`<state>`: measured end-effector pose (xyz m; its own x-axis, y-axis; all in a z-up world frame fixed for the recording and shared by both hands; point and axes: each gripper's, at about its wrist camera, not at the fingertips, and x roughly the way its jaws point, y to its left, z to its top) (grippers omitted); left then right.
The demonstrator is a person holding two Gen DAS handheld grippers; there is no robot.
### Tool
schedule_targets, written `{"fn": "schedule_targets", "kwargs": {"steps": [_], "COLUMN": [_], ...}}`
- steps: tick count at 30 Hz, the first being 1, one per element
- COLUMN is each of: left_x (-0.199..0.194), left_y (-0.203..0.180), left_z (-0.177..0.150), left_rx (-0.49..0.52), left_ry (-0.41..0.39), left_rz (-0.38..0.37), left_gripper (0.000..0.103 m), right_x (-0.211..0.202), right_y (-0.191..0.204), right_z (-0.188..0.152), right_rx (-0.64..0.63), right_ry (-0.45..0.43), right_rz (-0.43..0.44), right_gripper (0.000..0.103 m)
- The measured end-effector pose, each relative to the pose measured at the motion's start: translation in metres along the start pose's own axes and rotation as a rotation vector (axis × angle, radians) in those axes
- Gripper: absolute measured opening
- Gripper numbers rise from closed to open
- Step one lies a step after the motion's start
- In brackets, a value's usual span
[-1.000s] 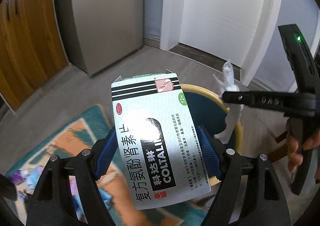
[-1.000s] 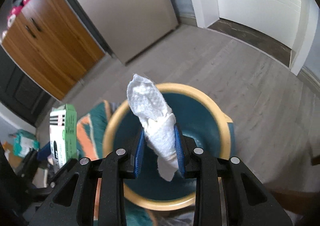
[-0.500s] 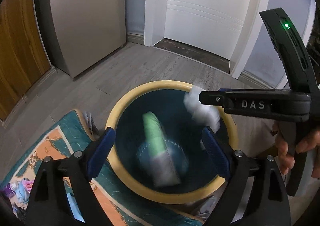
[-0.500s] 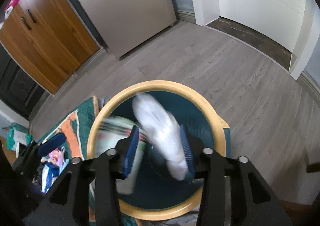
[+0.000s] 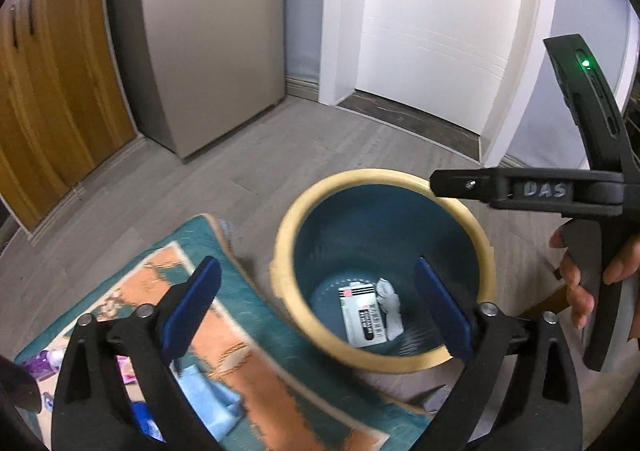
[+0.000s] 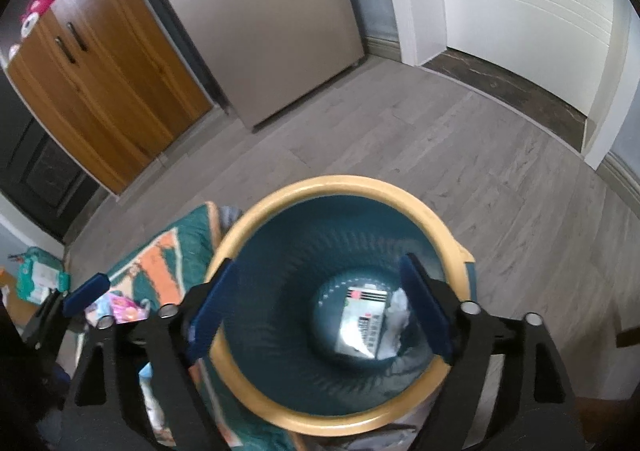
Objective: Collect trash
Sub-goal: 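Move both tools back over the mat toward the pink wrapper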
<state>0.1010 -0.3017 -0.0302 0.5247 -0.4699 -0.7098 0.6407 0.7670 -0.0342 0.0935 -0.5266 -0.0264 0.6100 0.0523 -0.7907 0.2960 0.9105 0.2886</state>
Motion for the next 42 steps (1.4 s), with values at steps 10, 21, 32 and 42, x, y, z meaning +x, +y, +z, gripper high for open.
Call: {"fn": "schedule_targets", "kwargs": {"steps": [10, 21, 32, 42], "left_x": [-0.045, -0.1, -0.146, -0.15], "left_y": [0.044, 0.125, 0.209, 0.271], "left_z": [-0.023, -0.062, -0.103, -0.143], "left_rx": [-0.033, -0.134, -0.285, -0.36], "left_ry": [-0.016, -0.034, -0.042, 0.024], "left_rz": [0.096, 0.214, 0.342, 0.424], "left_gripper": [0.097, 0.097, 0.097, 0.097], "right_x": [-0.008, 0.001, 0.028, 0.093], "right_y": [0.051, 0.154, 0.223, 0.277], "right_z": [-0.003, -0.023, -0.038, -0.068], "right_rx": [-0.031, -0.239, -0.247, -0.351], "right_ry": [-0.002, 0.023, 0.083, 0.192], "right_rz": [0.016, 0.044, 0.069, 0.013], "right_gripper": [0.097, 0.097, 0.098, 0.098]}}
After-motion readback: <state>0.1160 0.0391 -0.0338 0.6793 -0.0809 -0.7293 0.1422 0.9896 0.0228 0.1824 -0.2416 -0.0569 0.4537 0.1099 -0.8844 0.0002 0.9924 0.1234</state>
